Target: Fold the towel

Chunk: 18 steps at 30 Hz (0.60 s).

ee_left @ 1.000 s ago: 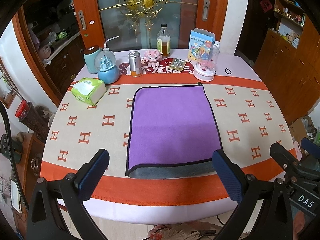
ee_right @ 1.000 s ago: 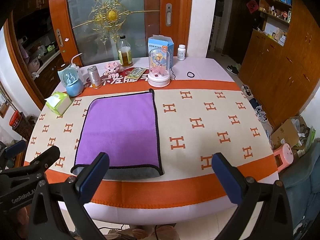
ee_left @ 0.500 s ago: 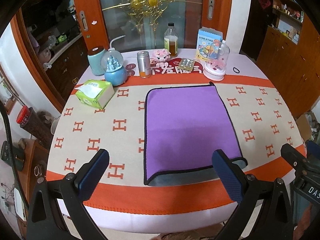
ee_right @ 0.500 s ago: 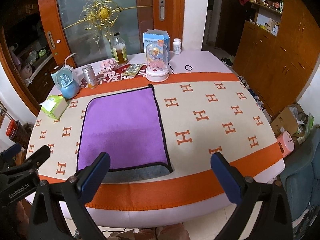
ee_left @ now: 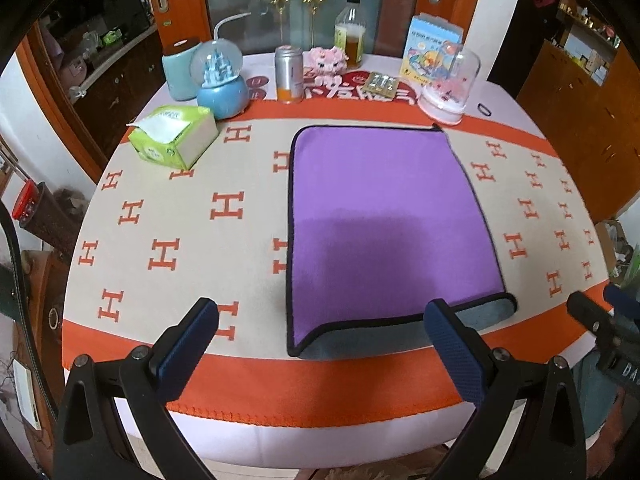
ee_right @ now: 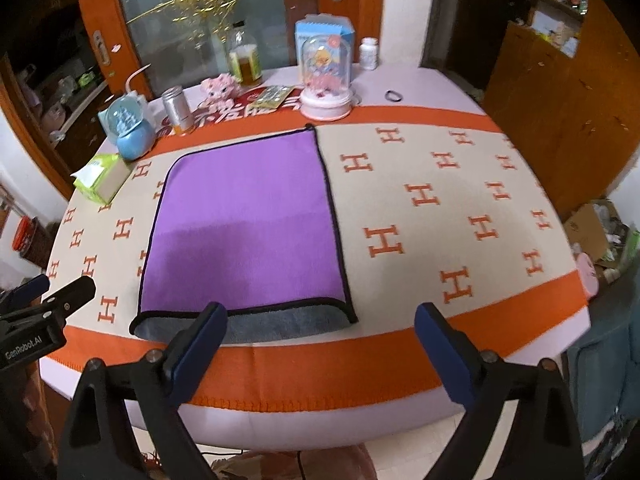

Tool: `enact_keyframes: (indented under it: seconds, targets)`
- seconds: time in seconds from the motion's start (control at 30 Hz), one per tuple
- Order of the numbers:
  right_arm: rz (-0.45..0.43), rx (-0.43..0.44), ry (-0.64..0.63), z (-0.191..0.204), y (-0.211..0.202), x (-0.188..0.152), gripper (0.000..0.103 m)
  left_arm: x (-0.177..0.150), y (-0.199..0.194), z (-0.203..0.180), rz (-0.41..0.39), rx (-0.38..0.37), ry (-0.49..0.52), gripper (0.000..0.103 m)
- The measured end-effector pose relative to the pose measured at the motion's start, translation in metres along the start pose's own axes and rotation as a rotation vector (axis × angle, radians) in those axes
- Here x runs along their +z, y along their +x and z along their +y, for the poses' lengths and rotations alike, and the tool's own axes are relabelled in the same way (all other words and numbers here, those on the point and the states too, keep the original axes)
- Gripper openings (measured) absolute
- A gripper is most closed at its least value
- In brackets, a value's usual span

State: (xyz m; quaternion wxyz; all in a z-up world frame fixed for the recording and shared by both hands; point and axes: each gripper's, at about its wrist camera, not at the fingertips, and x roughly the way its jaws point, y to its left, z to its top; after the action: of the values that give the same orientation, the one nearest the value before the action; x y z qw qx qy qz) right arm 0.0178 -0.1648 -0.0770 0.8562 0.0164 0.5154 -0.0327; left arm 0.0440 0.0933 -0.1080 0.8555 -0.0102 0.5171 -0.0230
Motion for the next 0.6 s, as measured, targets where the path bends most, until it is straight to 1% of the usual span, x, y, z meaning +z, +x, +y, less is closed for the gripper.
enact_keyframes:
  seconds: [0.07, 0.17, 0.23, 0.37, 0.4, 0.47, 0.53, 0.57, 0.6]
  targets:
    - [0.009, 0.029, -0.026, -0.004, 0.013, 0.004, 0.089, -0.003, 0.010, 0.003, 0.015, 0.006, 0.002, 0.102]
    - [0.019, 0.065, -0.079, -0.009, 0.032, 0.008, 0.086, -0.007, 0.026, 0.006, 0.035, -0.020, 0.019, 0.102]
    - [0.031, 0.084, -0.138, -0.012, 0.048, 0.008, 0.086, -0.011, 0.040, 0.009, 0.046, -0.033, 0.048, 0.097]
    - [0.086, 0.121, -0.274, -0.014, 0.081, 0.003, 0.074, -0.020, 0.063, 0.015, 0.073, -0.058, 0.104, 0.097]
    - [0.102, 0.143, -0.297, -0.014, 0.087, 0.001, 0.073, -0.021, 0.067, 0.016, 0.077, -0.069, 0.111, 0.096]
    - [0.131, 0.178, -0.327, -0.018, 0.097, -0.002, 0.069, -0.025, 0.076, 0.022, 0.087, -0.103, 0.132, 0.093]
    - [0.158, 0.227, -0.364, -0.020, 0.106, -0.005, 0.067, -0.027, 0.082, 0.025, 0.098, -0.126, 0.143, 0.086]
    - [0.169, 0.242, -0.381, -0.020, 0.109, -0.006, 0.066, -0.028, 0.086, 0.027, 0.111, -0.150, 0.148, 0.083]
    - [0.176, 0.253, -0.390, -0.021, 0.110, -0.007, 0.065, -0.028, 0.089, 0.029, 0.118, -0.163, 0.150, 0.078]
